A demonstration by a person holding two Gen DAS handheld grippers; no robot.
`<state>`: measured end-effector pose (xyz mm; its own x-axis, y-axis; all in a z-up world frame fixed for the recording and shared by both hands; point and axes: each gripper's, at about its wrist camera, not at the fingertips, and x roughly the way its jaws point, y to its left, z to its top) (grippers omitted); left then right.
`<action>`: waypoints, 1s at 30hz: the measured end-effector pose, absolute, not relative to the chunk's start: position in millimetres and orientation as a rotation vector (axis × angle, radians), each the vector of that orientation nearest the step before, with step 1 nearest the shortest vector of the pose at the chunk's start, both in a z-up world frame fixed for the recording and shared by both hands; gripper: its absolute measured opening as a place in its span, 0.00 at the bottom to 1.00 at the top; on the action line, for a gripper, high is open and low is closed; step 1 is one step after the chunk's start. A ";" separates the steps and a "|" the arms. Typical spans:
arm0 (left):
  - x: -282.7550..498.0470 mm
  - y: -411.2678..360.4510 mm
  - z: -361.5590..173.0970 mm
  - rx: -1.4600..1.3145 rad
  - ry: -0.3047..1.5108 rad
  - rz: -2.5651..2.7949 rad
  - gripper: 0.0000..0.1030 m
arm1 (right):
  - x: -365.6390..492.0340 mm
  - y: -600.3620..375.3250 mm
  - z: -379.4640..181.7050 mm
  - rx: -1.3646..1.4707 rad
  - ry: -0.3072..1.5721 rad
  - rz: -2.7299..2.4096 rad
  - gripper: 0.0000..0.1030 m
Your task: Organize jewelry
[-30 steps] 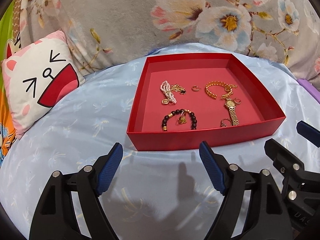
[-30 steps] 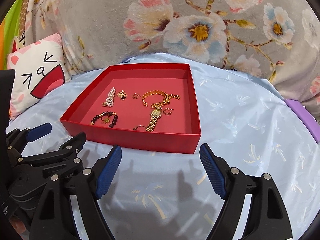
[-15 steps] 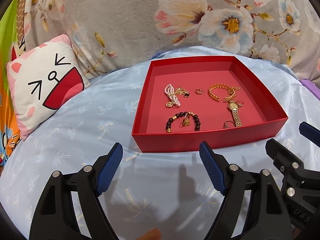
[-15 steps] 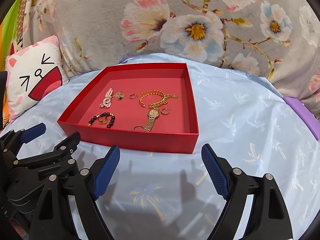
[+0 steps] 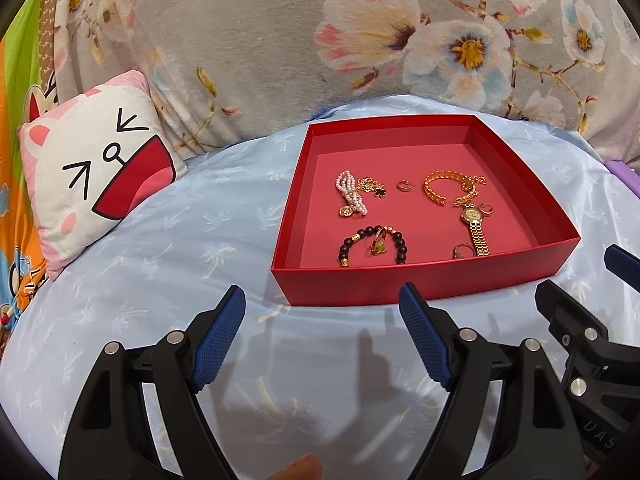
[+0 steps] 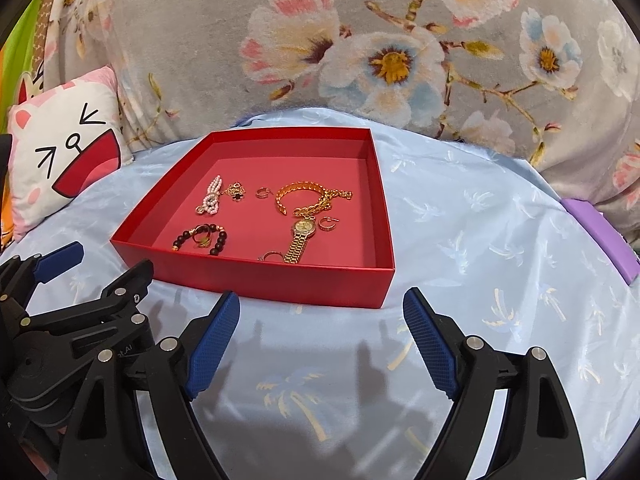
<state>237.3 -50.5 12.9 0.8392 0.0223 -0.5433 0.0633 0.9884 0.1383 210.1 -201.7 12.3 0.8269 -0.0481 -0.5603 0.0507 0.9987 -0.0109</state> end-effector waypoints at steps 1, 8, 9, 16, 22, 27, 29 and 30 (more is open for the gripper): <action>237.1 -50.4 12.9 0.154 0.574 -0.021 0.74 | 210.0 -202.0 12.2 0.004 0.595 -0.053 0.80; 237.1 -50.2 13.1 0.156 0.572 -0.017 0.75 | 210.4 -201.4 12.6 0.003 0.595 -0.054 0.80; 237.2 -50.2 13.1 0.156 0.572 -0.018 0.75 | 210.3 -202.2 12.8 0.003 0.595 -0.054 0.80; 237.2 -50.0 13.0 0.156 0.572 -0.018 0.75 | 210.4 -202.1 12.7 0.002 0.595 -0.053 0.80; 237.0 -48.8 13.1 0.158 0.568 -0.009 0.76 | 210.2 -202.6 13.0 0.002 0.594 -0.053 0.80; 237.0 -48.2 13.3 0.159 0.567 -0.008 0.76 | 210.0 -202.6 13.1 0.000 0.594 -0.053 0.80; 237.3 -47.1 13.2 0.159 0.568 -0.008 0.76 | 210.0 -202.2 13.0 0.001 0.595 -0.052 0.80; 237.0 -48.0 13.1 0.159 0.568 -0.008 0.76 | 210.0 -202.8 13.0 0.000 0.595 -0.052 0.80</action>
